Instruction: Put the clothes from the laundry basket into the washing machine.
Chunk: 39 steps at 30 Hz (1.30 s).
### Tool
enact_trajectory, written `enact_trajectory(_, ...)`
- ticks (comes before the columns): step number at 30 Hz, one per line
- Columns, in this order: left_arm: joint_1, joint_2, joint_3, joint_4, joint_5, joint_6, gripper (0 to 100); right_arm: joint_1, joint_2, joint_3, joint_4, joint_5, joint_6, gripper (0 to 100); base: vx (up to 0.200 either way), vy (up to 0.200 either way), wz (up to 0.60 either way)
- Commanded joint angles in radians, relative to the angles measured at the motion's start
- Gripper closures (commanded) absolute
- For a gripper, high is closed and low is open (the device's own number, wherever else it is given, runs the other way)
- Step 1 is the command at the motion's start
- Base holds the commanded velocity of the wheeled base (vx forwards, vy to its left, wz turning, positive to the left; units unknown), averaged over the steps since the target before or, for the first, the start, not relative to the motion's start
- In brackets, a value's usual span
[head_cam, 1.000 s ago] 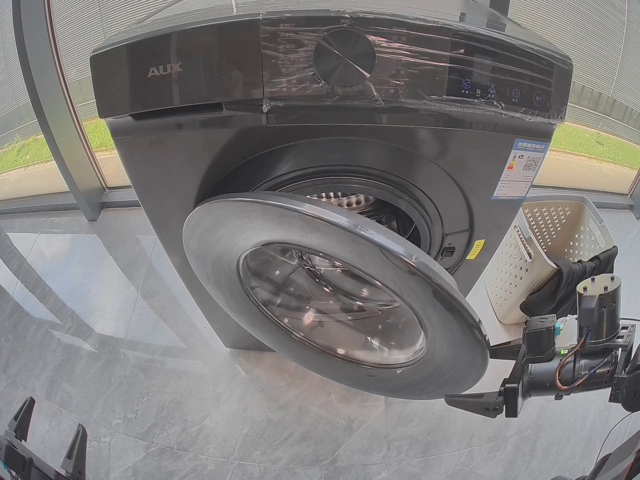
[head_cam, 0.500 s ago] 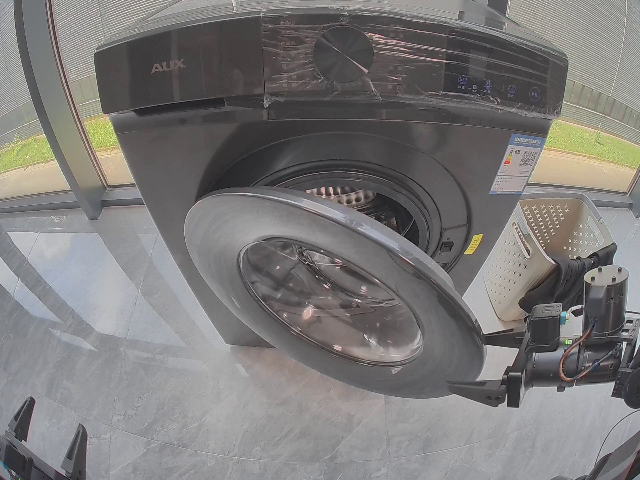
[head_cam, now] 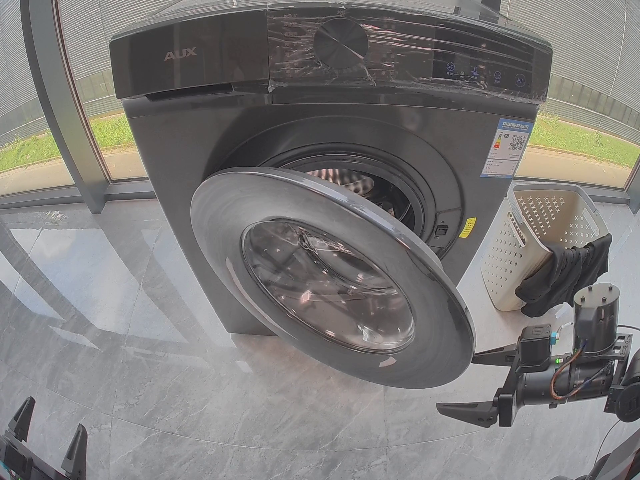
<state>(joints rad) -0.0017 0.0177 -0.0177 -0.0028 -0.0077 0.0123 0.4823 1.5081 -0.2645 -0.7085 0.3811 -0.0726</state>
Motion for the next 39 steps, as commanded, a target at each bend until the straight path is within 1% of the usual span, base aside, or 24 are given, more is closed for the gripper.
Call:
enact_trajectory(1,0.000,-0.016,0.015,0.000,0.000,0.000,0,0.028,-0.091,0.027,0.000,0.002,0.027,0,0.000,0.000,0.00)
enact_trajectory(3,0.000,-0.016,0.015,0.000,0.000,0.000,0,0.019,-0.109,0.022,0.003,-0.005,0.062,0,0.000,0.000,0.00)
enact_trajectory(5,0.000,-0.016,0.015,0.000,0.000,0.000,0,0.005,-0.101,0.014,-0.002,-0.011,0.069,0,0.000,0.000,0.00)
enact_trajectory(7,0.000,-0.016,0.015,0.000,0.000,0.000,0,-0.036,-0.085,-0.007,0.000,-0.056,0.066,0,0.000,0.000,0.00)
enact_trajectory(8,0.000,-0.016,0.015,0.000,0.000,0.000,0,-0.036,-0.085,-0.007,0.000,-0.056,0.066,0,0.000,0.000,0.00)
enact_trajectory(9,0.000,-0.016,0.015,0.000,0.000,0.000,0,-0.051,-0.040,-0.032,-0.002,-0.076,0.066,0,0.000,0.000,0.00)
enact_trajectory(10,0.000,-0.016,0.015,0.000,0.000,0.000,0,-0.053,-0.034,-0.035,-0.003,-0.076,0.066,0,0.000,0.000,0.00)
enact_trajectory(14,0.000,-0.016,0.015,0.000,0.000,0.000,0,-0.047,0.057,-0.099,-0.003,-0.079,0.068,0,0.000,0.000,0.00)
enact_trajectory(18,0.000,-0.016,0.015,0.000,0.000,0.000,0,-0.025,0.093,-0.113,-0.029,-0.076,0.069,0,0.000,0.000,0.00)
enact_trajectory(19,0.000,-0.016,0.015,0.000,0.000,0.000,0,0.009,0.106,-0.105,-0.057,-0.076,0.071,0,0.000,0.000,0.00)
enact_trajectory(21,0.000,-0.016,0.015,0.000,0.000,-0.002,0,0.047,0.109,-0.091,-0.077,-0.077,0.080,0,0.000,0.000,0.00)
enact_trajectory(26,0.000,-0.016,0.015,0.000,0.000,0.000,0,0.093,0.095,-0.032,-0.089,-0.076,0.080,0,0.000,0.000,0.00)
enact_trajectory(28,0.000,-0.016,0.015,0.000,0.000,0.000,0,0.101,0.086,-0.021,-0.089,-0.076,0.082,0,0.000,0.000,0.00)
enact_trajectory(30,0.000,-0.016,0.015,0.000,0.000,0.000,0,0.128,0.029,0.028,-0.086,-0.073,0.083,0,0.000,0.000,0.00)
enact_trajectory(33,0.000,-0.016,0.015,0.000,0.000,0.000,0,0.162,-0.011,0.062,-0.088,-0.064,0.088,0,0.000,0.000,0.00)
enact_trajectory(34,0.000,-0.016,0.015,0.000,0.000,0.000,0,0.170,-0.032,0.074,-0.086,-0.062,0.089,0,0.000,0.000,0.00)
enact_trajectory(38,0.000,-0.016,0.015,0.000,0.000,0.000,0,0.162,-0.060,0.080,-0.086,-0.062,0.100,0,0.000,0.000,0.00)
enact_trajectory(39,0.000,-0.016,0.015,0.000,0.000,0.000,0,0.160,-0.077,0.079,-0.089,-0.062,0.111,0,0.000,0.000,0.00)
